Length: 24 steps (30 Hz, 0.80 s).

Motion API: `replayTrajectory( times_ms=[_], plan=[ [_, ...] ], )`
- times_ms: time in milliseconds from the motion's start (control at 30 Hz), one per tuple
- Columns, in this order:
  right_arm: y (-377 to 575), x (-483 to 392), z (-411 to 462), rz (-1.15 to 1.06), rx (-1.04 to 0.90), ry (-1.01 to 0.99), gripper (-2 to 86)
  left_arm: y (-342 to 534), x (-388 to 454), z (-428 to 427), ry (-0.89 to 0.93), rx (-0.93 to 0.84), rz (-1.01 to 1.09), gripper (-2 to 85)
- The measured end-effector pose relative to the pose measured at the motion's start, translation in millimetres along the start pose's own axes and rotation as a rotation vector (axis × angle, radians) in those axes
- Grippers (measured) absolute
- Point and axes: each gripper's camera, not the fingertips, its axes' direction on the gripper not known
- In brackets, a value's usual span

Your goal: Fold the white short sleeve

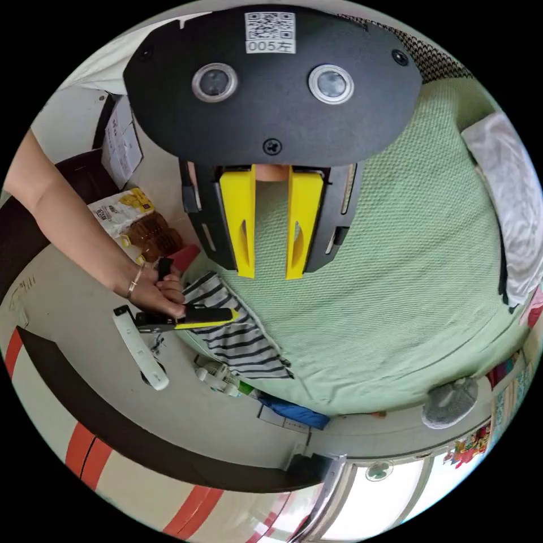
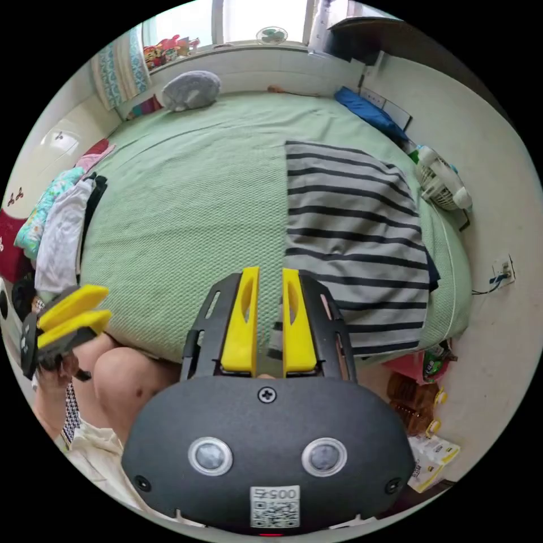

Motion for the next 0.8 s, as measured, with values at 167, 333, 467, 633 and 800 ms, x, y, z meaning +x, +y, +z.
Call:
replayTrajectory(
  times_ms=[167, 333, 467, 633, 800],
  plan=[
    [12.8, -85.1, 3.8, -0.125, 0.033, -0.05, 5.5, 57.5, -60.3, -77.4, -0.115, 0.017, -0.129, 9.5],
    [3.6, -186.5, -1.7, -0.22, 0.115, -0.215, 5.8, 122.1, -108.5, -142.9, -0.21, 0.022, -0.275, 9.7],
    [-4.7, -260.3, 9.9, -0.238, 0.125, -0.314, 4.2, 178.0, -139.7, -197.3, -0.293, 0.015, -0.374, 10.3],
    [9.6, -294.1, 41.9, -0.252, 0.08, -0.357, 4.2, 232.4, -174.2, -258.1, -0.401, 0.014, -0.467, 11.2],
    [19.8, -278.0, 31.8, -0.259, 0.164, -0.443, 6.3, 261.0, -200.6, -315.8, -0.515, 0.075, -0.525, 13.5]
  ],
)
